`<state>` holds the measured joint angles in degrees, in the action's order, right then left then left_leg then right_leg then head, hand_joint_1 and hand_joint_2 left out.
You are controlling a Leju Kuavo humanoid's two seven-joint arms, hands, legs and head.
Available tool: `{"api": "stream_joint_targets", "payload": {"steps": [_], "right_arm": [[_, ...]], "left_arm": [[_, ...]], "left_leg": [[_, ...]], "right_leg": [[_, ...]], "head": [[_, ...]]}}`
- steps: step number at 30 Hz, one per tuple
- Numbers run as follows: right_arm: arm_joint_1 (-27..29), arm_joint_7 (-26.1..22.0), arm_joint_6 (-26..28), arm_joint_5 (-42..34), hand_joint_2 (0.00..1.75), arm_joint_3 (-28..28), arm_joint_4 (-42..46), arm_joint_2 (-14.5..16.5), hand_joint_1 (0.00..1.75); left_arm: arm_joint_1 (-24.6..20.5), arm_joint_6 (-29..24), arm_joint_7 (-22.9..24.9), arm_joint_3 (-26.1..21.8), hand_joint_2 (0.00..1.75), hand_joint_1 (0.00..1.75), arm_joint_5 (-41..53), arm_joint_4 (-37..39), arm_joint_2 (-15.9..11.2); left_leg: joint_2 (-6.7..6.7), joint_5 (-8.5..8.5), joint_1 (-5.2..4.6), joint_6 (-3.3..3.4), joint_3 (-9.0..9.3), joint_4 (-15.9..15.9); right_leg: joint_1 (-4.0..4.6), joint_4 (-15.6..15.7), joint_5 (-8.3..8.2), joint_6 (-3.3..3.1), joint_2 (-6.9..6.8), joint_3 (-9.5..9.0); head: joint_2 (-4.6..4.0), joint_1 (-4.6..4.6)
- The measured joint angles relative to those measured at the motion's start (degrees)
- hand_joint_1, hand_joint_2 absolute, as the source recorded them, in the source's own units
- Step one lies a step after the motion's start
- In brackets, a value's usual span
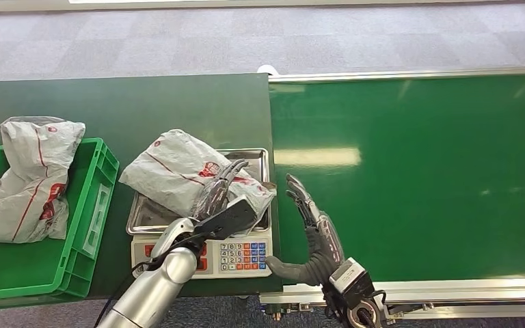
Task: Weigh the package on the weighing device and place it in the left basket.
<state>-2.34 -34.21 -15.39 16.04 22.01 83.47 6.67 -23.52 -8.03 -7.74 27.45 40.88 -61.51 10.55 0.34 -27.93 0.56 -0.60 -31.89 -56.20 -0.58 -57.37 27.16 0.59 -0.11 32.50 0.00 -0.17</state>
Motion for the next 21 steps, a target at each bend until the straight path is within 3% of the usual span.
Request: {"api": "stream_joint_targets", "payload": {"steps": [10, 13, 14, 15, 18, 19, 21], "right_arm": [[0.0, 0.0, 0.0, 0.0, 1.75, 0.0, 0.0, 0.4, 0.0], [0.0, 0.0, -0.1, 0.0, 1.75, 0.0, -0.3, 0.7, 0.0], [0.0, 0.0, -0.2, 0.0, 1.75, 0.0, -0.4, 0.8, 0.0], [0.0, 0.0, -0.2, 0.0, 1.75, 0.0, -0.5, 0.9, 0.0], [-0.1, 0.0, -0.2, -0.1, 1.75, 0.0, -0.9, 1.0, 0.0], [-0.1, 0.0, -0.2, -0.1, 1.75, 0.0, -1.0, 1.1, 0.0], [0.0, 0.0, -0.2, -0.1, 1.75, -0.1, -1.1, 1.1, 0.0]], "left_arm": [[-3.2, -1.5, 5.3, 0.0, 1.75, 0.0, 5.8, 7.0, 1.1], [-4.0, -1.6, 7.2, 0.0, 1.75, 0.16, 8.7, 8.9, 1.4], [-4.2, -1.3, 7.5, -0.1, 1.75, 0.27, 9.2, 9.4, 1.5], [-4.5, -1.0, 7.6, -0.2, 1.75, 0.49, 9.5, 10.0, 1.6], [-4.9, -0.5, 7.0, -0.6, 1.75, 1.33, 9.5, 11.2, 1.7], [-5.0, -0.5, 6.6, -0.8, 1.75, 1.48, 9.2, 11.4, 1.7], [-5.0, -1.0, 5.5, -1.3, 1.75, 1.6, 8.2, 11.5, 1.7]], "left_leg": [[0.01, 0.0, 0.01, 0.0, 0.1, 0.0], [0.01, 0.0, 0.01, 0.0, 0.19, 0.0], [0.01, -0.01, 0.01, 0.0, 0.23, 0.0], [0.0, -0.01, 0.01, 0.0, 0.28, 0.0], [0.0, -0.02, 0.01, 0.0, 0.41, 0.0], [0.01, -0.02, 0.01, -0.01, 0.45, 0.0], [0.01, -0.01, 0.01, -0.01, 0.51, 0.0]], "right_leg": [[0.01, 0.0, 0.0, 0.0, 0.0, -0.1], [0.01, 0.0, 0.0, 0.0, 0.0, -0.21], [0.01, 0.0, 0.0, 0.0, 0.0, -0.26], [0.01, 0.0, 0.01, -0.01, 0.0, -0.31], [0.01, 0.0, 0.01, -0.01, 0.0, -0.44], [0.01, 0.0, 0.01, -0.01, 0.0, -0.48], [0.01, 0.0, 0.01, -0.01, 0.0, -0.53]], "head": [[0.0, -0.01], [0.0, -0.01], [0.0, -0.01], [0.0, 0.0], [0.0, 0.01], [0.0, 0.01], [0.0, 0.0]]}}
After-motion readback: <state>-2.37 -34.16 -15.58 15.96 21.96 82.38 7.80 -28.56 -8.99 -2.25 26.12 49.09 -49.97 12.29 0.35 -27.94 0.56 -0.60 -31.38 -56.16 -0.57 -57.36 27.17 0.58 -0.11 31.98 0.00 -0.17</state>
